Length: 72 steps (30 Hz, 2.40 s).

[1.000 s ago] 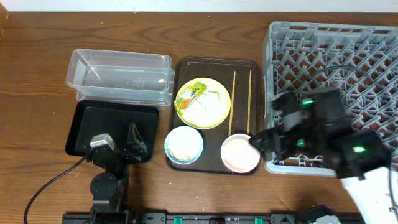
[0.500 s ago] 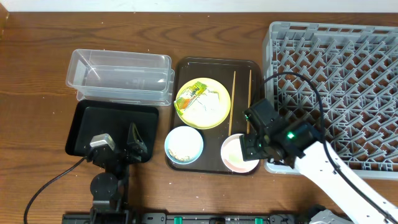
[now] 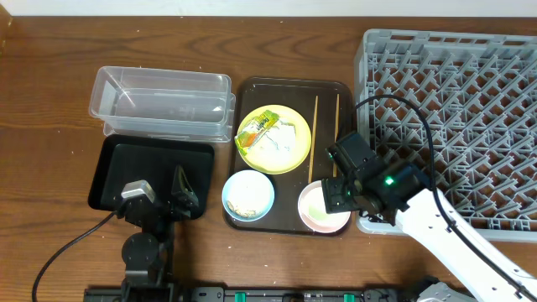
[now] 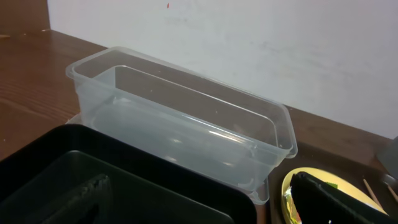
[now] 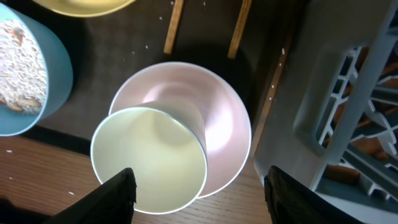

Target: Sort waste into correct bins and load items into the dishwasher rack

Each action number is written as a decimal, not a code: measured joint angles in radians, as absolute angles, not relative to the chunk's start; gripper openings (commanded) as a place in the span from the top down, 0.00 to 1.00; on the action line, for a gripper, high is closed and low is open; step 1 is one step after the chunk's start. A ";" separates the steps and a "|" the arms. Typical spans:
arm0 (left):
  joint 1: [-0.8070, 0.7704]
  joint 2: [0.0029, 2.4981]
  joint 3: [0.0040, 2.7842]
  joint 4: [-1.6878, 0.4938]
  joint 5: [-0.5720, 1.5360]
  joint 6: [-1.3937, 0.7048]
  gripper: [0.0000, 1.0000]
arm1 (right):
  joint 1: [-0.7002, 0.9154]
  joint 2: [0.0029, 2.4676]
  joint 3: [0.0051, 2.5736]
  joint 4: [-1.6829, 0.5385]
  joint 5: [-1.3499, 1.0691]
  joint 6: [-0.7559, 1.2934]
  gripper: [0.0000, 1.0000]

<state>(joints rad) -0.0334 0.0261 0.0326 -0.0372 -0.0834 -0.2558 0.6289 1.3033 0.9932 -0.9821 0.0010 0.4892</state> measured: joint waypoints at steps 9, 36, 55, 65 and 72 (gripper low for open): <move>-0.034 0.036 0.020 0.020 0.162 -0.402 0.06 | 0.629 1.150 0.993 -0.970 0.001 0.490 0.23; -0.560 1.227 0.995 -0.769 0.440 -0.392 0.20 | 0.470 1.085 0.992 -1.029 0.000 0.624 0.16; -0.846 1.568 0.995 -0.535 0.186 -0.400 0.94 | 0.440 1.085 0.992 -1.066 -0.011 0.625 0.11; -0.584 1.257 1.041 -0.587 0.457 -0.395 0.94 | 0.440 1.085 0.992 -0.965 -0.085 0.515 0.13; -0.214 1.169 1.044 -0.680 0.907 -0.341 0.94 | 0.438 1.085 0.992 -0.626 -0.536 0.273 0.12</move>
